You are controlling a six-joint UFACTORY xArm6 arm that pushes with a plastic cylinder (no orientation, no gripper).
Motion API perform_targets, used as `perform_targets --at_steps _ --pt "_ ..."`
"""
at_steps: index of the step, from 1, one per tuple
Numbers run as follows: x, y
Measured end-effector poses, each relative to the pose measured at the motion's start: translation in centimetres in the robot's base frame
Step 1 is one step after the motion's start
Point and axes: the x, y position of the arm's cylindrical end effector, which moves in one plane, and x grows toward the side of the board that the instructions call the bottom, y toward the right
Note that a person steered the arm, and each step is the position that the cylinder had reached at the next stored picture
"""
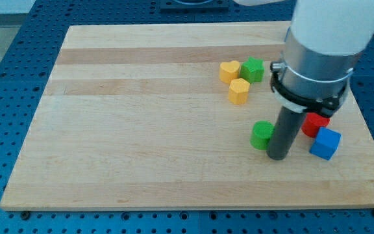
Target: Point your arm at the red circle
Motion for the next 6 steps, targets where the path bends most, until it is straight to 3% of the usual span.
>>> perform_targets --at_steps 3,6 --pt "-2.4 -2.0" --pt "-9.0 -4.6"
